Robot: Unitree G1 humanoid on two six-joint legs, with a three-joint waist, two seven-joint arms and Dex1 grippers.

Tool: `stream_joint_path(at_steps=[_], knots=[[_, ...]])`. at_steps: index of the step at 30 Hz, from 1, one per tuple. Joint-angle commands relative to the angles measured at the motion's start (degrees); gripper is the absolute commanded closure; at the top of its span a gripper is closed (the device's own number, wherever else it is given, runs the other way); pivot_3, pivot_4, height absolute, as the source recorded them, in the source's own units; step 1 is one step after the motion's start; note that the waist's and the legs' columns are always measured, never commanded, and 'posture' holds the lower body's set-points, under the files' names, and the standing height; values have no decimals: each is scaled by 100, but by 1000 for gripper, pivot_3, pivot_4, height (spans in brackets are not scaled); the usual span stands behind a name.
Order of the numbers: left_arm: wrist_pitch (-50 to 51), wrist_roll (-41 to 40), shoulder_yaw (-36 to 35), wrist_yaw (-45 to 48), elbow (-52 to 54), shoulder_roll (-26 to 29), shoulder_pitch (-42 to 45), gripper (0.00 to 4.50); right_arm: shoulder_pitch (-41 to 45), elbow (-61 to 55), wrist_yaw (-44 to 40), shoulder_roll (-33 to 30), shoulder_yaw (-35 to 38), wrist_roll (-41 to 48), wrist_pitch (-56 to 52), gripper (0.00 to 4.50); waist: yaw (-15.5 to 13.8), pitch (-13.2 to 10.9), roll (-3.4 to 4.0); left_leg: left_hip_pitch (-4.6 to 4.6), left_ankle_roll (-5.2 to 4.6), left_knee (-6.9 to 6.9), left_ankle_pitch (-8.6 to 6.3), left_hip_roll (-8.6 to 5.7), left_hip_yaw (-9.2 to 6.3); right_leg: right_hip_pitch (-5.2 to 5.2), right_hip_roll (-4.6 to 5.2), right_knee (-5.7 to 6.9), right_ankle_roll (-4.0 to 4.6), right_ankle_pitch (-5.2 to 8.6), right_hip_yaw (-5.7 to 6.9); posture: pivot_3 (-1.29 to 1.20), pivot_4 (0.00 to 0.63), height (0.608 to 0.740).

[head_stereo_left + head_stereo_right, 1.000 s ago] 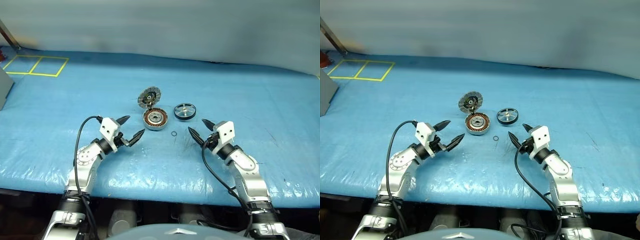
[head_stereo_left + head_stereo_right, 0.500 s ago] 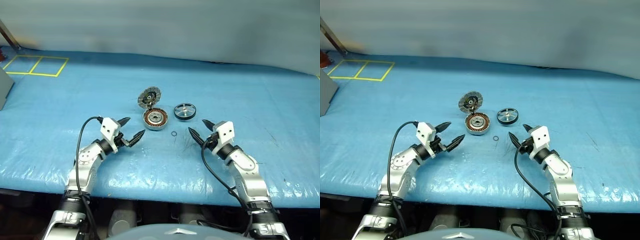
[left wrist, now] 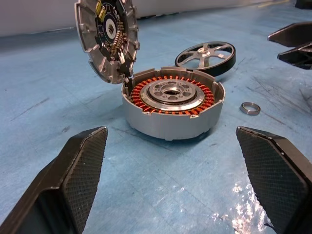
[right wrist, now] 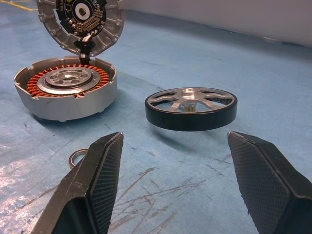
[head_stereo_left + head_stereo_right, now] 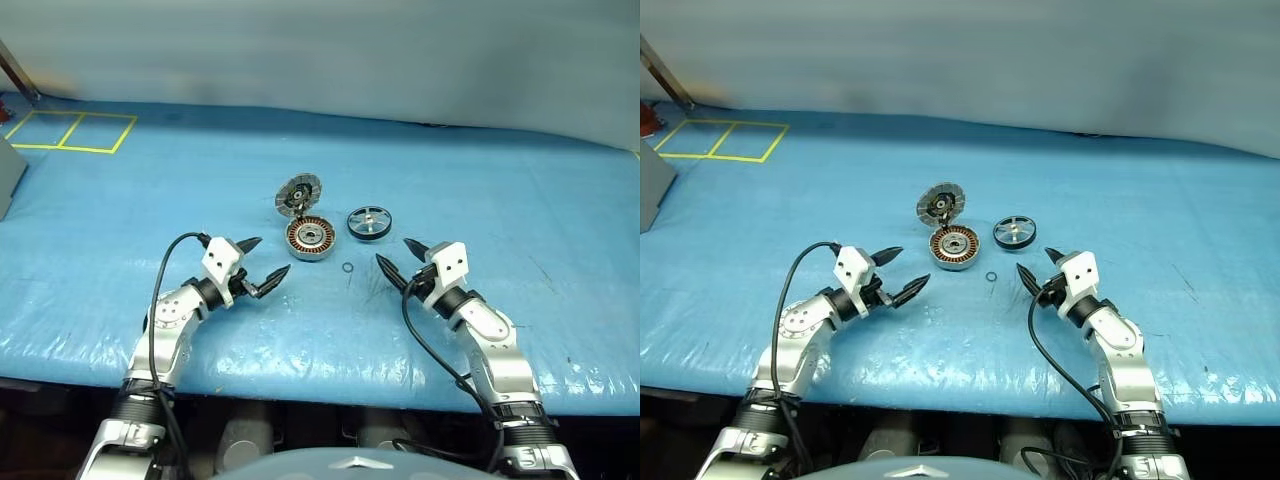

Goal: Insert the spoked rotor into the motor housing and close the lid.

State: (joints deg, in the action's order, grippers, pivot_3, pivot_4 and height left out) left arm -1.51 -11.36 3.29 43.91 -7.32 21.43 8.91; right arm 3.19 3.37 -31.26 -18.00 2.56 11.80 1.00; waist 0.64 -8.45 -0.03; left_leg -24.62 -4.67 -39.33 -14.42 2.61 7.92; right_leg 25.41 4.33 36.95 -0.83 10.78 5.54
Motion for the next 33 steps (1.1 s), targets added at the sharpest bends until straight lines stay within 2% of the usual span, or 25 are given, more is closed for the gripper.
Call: stream_joint_path(at_steps=[1,7,11,14,18,22,27,33], knots=[[33,298,377,393,546,378,287,15,51,-191,4,-11,11,6,95,969,-10,0,0,-1,0,0,0,0,0,0,0,-1,0,0,0,0,150,740],[348,965,1214,1255,902,1093,1272,15,96,-186,-19,-31,12,11,76,969,-12,0,1,-1,14,0,-5,-2,1,-1,2,-3,0,0,2,0,150,740],[237,1521,1660,1628,657,1341,2141,15,115,-236,-47,-75,27,28,32,969,-6,0,1,-1,22,4,13,-2,4,0,-17,-2,0,1,-1,0,150,740],[-71,2244,2206,1991,123,1408,3138,15,148,-252,-96,-134,24,32,-2,969,-10,-1,0,-3,24,7,16,-4,5,0,-35,-3,0,1,-4,0,150,740],[-492,3230,3067,2665,-866,1265,4639,15,202,-299,-182,-226,-15,18,-118,969,-34,-4,-4,-6,24,5,17,-4,6,1,-46,-5,-1,1,-12,0,150,740],[-1077,3713,3559,2945,-1747,910,5552,15,198,-429,-215,-294,-42,27,-240,969,-17,-3,-4,-7,17,6,14,-5,9,3,-50,-8,-3,2,-21,0,150,740],[-1534,4139,3907,3100,-2583,443,6141,15,187,-601,-244,-395,-19,34,-384,969,-5,-7,-7,-11,12,7,11,-3,13,10,-56,-7,-13,10,-29,0,150,740],[-1952,4568,4288,3288,-3152,185,6293,15,161,-744,-219,-480,-10,33,-496,969,-8,-8,-8,-10,-8,5,-1,-1,14,11,-57,-5,-13,12,-33,0,150,740]])
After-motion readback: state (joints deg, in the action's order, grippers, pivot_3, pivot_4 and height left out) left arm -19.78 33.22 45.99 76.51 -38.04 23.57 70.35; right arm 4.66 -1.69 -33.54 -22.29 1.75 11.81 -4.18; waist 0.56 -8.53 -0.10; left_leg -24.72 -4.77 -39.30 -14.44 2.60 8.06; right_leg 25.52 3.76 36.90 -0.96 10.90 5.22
